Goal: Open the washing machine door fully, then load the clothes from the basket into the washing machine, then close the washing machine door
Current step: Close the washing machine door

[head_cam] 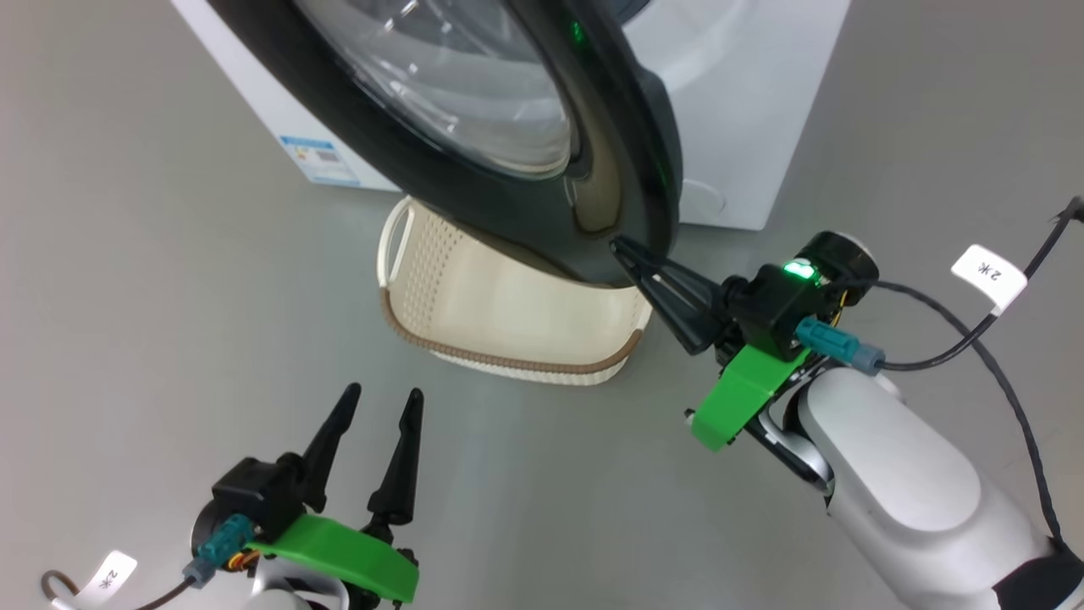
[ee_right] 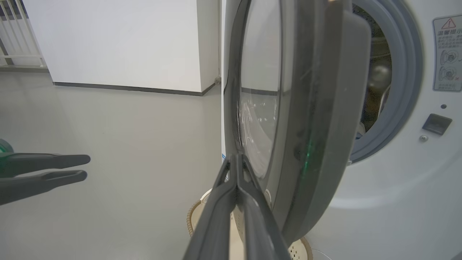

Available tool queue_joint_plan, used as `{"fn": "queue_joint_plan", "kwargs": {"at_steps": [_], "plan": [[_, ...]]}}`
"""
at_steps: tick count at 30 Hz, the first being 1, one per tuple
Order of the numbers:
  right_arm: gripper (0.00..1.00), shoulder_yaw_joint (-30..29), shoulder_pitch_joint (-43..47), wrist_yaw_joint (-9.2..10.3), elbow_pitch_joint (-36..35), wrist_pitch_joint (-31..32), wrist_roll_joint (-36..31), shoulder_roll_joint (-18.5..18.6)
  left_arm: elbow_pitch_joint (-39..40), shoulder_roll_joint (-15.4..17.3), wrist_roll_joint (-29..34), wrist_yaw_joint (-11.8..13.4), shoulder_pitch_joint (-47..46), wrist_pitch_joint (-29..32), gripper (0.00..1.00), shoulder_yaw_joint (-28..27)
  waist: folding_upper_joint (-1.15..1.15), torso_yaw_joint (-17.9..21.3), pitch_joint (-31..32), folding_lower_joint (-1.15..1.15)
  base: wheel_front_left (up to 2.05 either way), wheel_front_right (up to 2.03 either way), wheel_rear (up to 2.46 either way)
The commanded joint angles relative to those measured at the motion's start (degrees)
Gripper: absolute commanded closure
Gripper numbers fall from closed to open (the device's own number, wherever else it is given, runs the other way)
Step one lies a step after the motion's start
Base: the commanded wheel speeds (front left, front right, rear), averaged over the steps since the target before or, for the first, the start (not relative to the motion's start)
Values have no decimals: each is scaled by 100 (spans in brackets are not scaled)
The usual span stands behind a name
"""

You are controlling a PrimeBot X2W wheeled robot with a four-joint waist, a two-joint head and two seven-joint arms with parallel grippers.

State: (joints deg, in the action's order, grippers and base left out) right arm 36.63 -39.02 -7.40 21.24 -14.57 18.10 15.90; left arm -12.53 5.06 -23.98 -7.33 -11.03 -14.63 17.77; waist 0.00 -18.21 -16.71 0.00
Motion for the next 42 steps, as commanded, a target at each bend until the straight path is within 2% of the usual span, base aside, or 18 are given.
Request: {"fn": "queue_joint_plan", "kwargs": {"at_steps": [1, 24, 42], "plan": [[100, 40, -72, -9, -95, -43, 63, -76, 113, 86, -56, -15, -190, -37, 0, -171, 0, -127, -156, 0, 0, 0, 0], [100, -744, -1128, -9, 160, -43, -216, 239, 190, -140, -133, -15, -720, -37, 0, 56, 0, -334, -1173, 0, 0, 0, 0], [100, -654, -2769, -9, 664, -43, -340, 696, 173, -215, -368, -15, -1064, -37, 0, 239, 0, -593, -1984, 0, 0, 0, 0]]}}
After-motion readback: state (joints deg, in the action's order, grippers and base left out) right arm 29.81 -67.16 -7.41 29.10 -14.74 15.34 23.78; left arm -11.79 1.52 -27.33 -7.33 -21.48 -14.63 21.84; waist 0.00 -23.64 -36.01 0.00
